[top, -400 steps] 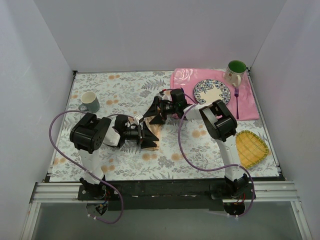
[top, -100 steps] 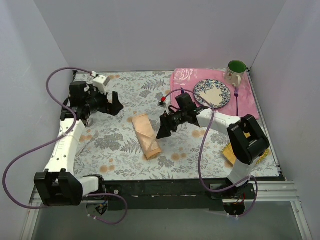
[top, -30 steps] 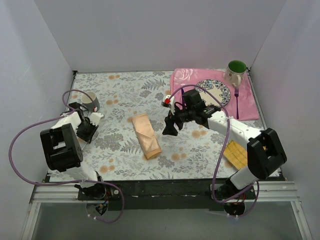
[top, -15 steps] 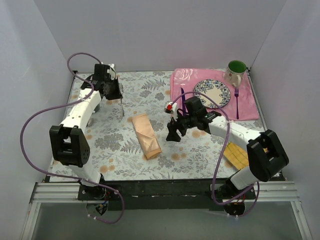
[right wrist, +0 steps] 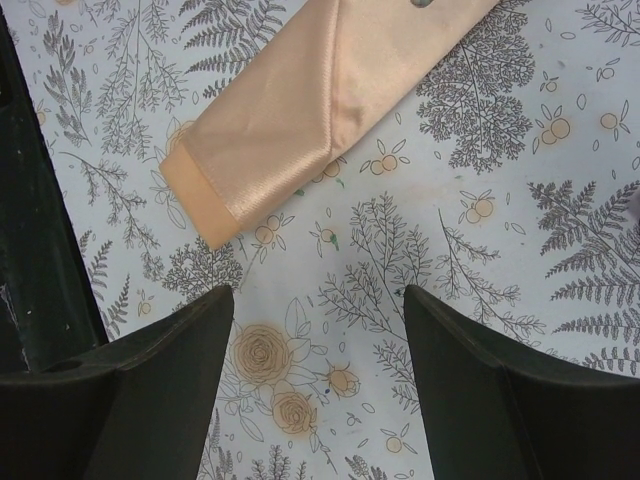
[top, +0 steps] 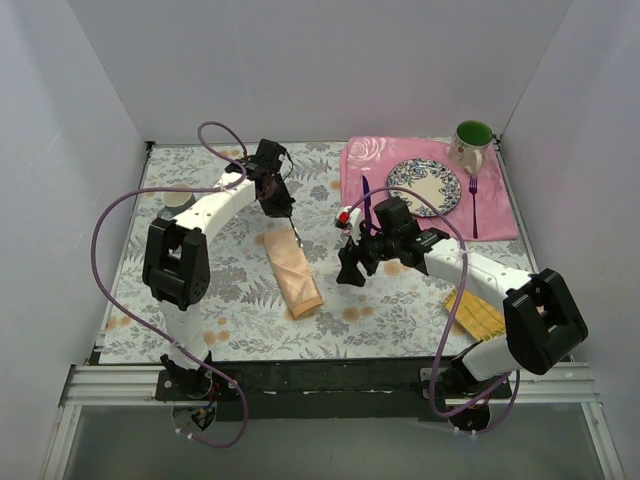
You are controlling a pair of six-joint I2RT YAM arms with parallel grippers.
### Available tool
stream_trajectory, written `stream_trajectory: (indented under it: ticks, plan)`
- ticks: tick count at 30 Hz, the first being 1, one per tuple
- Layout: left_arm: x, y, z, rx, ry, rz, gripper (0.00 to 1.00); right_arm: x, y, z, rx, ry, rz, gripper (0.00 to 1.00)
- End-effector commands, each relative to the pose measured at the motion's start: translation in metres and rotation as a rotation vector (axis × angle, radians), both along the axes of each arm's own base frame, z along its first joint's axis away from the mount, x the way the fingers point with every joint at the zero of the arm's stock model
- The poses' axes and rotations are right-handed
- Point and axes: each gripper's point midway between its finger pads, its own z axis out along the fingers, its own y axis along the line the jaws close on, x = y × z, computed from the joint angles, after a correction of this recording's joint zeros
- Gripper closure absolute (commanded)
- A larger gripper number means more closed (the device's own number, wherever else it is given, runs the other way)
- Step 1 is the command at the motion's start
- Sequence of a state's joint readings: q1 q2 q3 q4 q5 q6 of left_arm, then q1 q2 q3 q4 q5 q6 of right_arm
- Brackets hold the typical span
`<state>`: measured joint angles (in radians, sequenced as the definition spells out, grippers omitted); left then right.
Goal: Fold the napkin into a case and place the utensils inside
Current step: Insert the fork into the folded napkin.
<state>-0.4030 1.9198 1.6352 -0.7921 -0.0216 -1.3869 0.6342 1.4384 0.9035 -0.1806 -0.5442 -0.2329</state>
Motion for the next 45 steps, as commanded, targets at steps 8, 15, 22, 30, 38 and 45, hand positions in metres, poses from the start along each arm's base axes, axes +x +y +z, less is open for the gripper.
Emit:
stream_trajectory:
  ticks: [8,15,22,30,38,45]
  plan:
    - [-0.03,0.021,-0.012,0.032,0.035,0.091,1.0,0.004,0.003,0.014,0.042,-0.022,-0.018,0.23]
    - [-0.045,0.026,-0.027,0.049,0.065,0.082,1.0,0.005,0.005,0.011,0.038,-0.012,-0.008,0.23]
    - [-0.05,0.024,-0.033,0.047,0.072,0.075,1.0,0.004,0.004,0.01,0.037,-0.005,-0.006,0.23]
    - [-0.025,0.025,-0.015,0.072,-0.007,0.101,1.0,0.002,0.005,0.01,0.034,0.002,0.008,0.23]
    - [-0.032,0.033,-0.029,0.118,0.007,0.087,1.0,0.001,0.005,0.009,0.034,0.008,0.011,0.23]
    - [-0.044,0.03,-0.043,0.108,0.059,0.078,1.0,0.004,0.006,0.009,0.029,0.005,0.011,0.23]
